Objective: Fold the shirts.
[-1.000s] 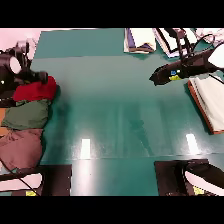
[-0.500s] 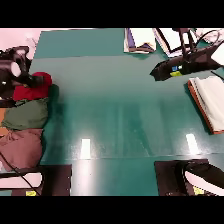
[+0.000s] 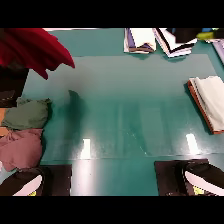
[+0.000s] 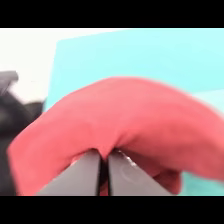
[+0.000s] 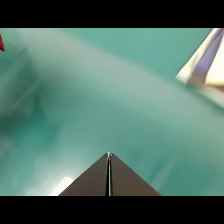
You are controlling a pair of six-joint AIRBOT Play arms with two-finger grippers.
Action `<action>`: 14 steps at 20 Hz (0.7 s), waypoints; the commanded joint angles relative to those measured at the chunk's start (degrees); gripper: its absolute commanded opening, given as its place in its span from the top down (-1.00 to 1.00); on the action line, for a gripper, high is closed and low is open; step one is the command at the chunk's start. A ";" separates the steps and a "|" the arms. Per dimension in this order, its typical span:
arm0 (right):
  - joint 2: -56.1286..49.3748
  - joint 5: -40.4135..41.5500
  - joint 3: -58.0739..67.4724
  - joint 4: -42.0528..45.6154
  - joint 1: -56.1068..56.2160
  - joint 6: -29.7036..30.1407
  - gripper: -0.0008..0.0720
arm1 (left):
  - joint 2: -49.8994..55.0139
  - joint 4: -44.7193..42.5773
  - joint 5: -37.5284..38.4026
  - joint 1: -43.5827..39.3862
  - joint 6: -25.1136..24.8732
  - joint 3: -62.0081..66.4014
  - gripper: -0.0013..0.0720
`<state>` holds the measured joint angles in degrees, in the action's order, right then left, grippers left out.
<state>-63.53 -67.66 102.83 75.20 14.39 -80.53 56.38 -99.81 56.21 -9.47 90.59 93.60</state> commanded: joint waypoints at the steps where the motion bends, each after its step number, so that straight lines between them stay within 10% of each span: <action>1: 0.00 -0.57 7.93 4.87 0.04 -0.02 0.93 | -3.15 2.25 4.22 -12.02 -1.11 1.68 0.89; 8: 1.09 -1.49 12.85 7.15 0.04 -0.04 0.93 | 14.03 4.46 9.53 -37.79 -4.94 1.68 0.88; 10: 2.47 -1.42 10.32 7.17 0.04 -0.04 0.93 | 18.23 6.43 6.38 -39.82 -5.20 1.70 -0.54; 14: 5.25 -0.83 5.27 7.48 0.04 -0.04 0.93 | 20.06 6.38 2.97 -32.85 -0.74 1.68 -0.65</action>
<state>-59.88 -68.97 110.78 82.28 14.39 -80.53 74.19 -94.13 61.28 -44.95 87.02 95.24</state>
